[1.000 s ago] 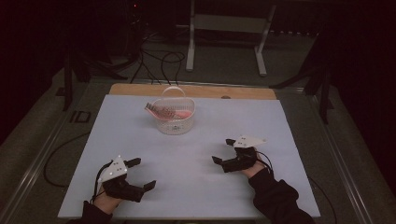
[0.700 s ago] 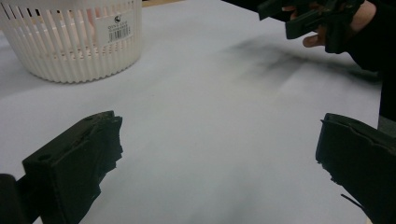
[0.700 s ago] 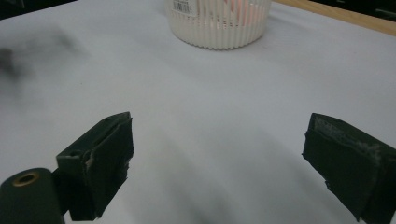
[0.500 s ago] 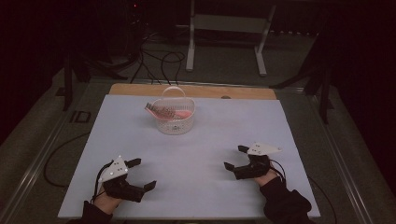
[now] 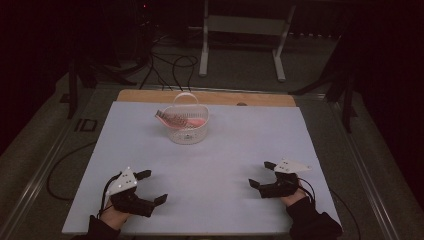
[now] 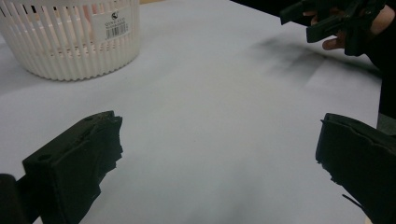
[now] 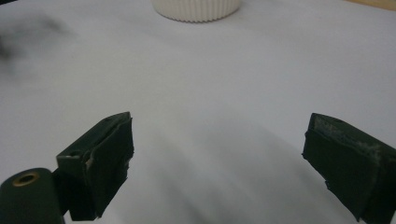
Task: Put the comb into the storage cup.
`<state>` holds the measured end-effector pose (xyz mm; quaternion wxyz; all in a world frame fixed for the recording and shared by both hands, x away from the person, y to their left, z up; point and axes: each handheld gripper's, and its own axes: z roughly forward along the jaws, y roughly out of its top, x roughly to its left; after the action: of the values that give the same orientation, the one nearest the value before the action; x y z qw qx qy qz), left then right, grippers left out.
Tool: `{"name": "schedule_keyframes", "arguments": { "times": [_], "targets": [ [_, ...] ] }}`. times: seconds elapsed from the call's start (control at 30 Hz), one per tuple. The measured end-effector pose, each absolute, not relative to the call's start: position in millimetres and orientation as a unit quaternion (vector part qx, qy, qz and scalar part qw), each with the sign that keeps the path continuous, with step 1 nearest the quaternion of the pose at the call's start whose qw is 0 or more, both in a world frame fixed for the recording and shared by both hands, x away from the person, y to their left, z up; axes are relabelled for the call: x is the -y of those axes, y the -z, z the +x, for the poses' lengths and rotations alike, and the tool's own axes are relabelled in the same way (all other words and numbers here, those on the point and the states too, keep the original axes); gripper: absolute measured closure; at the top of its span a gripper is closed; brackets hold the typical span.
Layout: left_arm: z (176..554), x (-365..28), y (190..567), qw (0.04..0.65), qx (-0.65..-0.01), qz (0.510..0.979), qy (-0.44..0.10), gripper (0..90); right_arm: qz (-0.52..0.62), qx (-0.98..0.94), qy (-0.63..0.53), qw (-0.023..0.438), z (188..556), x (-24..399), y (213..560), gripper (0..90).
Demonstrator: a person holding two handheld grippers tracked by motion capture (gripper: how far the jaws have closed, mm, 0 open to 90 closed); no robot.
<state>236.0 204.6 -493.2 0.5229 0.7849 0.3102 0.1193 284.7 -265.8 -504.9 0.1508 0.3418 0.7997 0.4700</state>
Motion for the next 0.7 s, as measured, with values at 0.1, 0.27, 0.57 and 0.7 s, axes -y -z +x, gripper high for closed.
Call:
{"name": "schedule_keyframes", "arguments": {
  "times": [0.1,0.27,0.57,0.7],
  "targets": [
    [236,-205,493,0.522,-0.311,0.785,-0.12,0.0,0.348,-0.799,-0.467,0.15,282,270,507,8.8],
    [236,-205,494,0.522,-0.31,0.785,-0.119,0.0,0.356,-0.799,-0.461,0.15,278,277,510,8.9],
    [236,-203,496,0.518,-0.309,0.79,-0.116,0.0,0.351,-0.801,-0.46,0.157,282,274,514,8.9],
    [236,-203,496,0.518,-0.308,0.789,-0.117,0.0,0.348,-0.802,-0.46,0.154,282,272,514,8.9]
  ]
}}
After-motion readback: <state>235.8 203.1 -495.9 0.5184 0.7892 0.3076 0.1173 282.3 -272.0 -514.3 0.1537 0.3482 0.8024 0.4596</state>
